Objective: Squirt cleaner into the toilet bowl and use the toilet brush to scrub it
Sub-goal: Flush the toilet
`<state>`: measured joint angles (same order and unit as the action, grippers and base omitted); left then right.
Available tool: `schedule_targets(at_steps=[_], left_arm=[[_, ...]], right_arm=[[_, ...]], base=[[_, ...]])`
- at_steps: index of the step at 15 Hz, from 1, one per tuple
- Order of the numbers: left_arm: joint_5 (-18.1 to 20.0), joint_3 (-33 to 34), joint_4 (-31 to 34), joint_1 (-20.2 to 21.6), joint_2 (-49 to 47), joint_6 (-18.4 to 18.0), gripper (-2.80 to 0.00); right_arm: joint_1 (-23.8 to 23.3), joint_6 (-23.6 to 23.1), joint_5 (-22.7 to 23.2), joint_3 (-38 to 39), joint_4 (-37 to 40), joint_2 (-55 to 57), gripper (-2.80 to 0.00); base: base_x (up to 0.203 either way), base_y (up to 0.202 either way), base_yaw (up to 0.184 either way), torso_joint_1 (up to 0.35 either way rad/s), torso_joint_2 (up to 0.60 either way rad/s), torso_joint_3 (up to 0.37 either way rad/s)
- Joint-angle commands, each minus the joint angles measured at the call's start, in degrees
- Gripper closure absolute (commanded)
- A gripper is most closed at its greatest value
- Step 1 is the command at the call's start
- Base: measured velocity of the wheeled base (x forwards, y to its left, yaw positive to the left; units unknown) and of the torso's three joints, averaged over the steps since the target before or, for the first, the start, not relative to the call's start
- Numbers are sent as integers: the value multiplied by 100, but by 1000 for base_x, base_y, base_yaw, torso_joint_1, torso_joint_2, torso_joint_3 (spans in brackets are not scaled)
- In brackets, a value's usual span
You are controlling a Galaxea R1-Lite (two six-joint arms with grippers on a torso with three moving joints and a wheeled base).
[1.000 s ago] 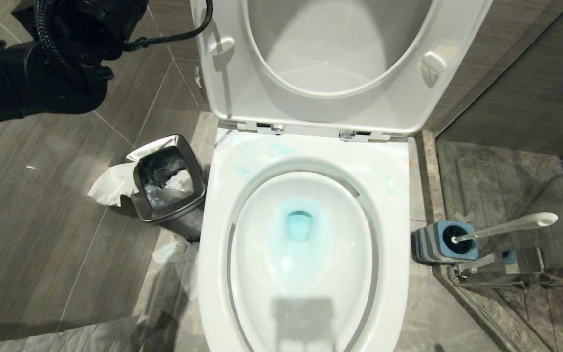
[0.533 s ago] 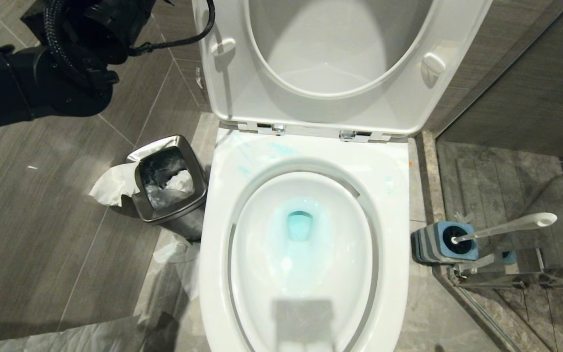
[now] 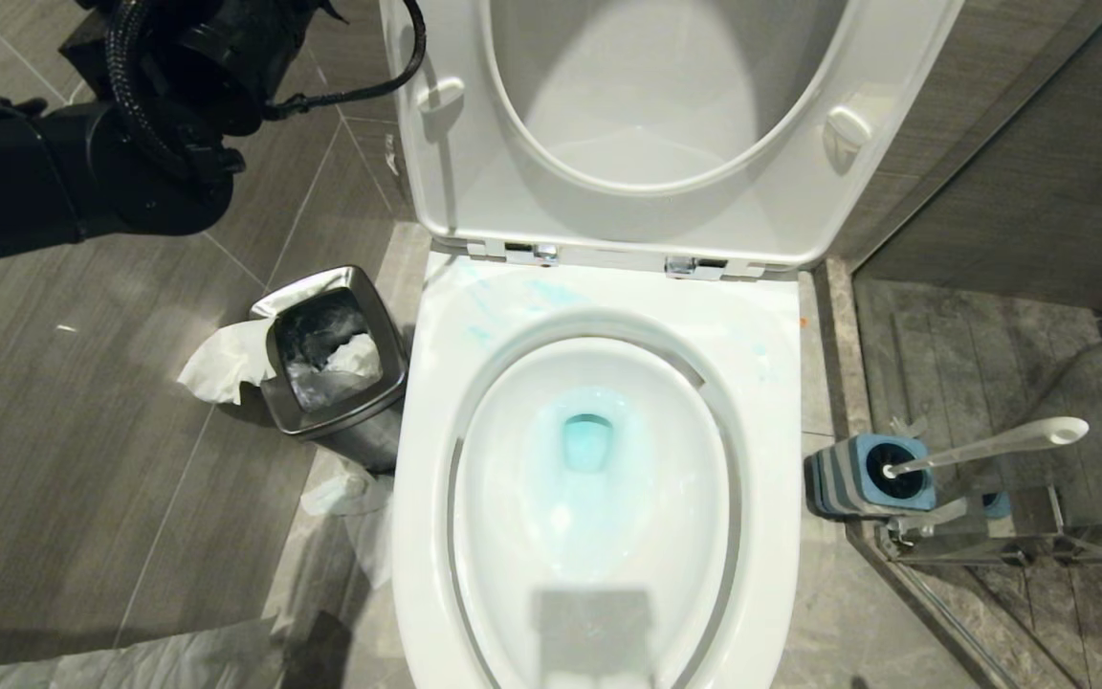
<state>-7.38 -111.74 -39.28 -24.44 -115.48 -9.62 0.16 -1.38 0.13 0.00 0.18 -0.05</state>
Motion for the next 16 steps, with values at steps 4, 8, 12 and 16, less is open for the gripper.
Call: schedule_targets(at_steps=[4,8,12,16], left_arm=[[8,-6,25,-26,-260,-5,0],[105,-6,34,-99,-320,-5,0],[105,-6,34,-140,-336,-14,0],[105,-6,34,-131,-304,-21,0]], right_arm=[[2,-3,4,-8,-1,5,0],[2,-3,4,0,5,5,0],[2,-3,4,0,-1,5,0],[2,-3,4,0,-1,5,0]], base=[[0,0,0,0,0,0],[0,0,0,0,0,0],[0,0,0,0,0,0],[0,0,0,0,0,0]])
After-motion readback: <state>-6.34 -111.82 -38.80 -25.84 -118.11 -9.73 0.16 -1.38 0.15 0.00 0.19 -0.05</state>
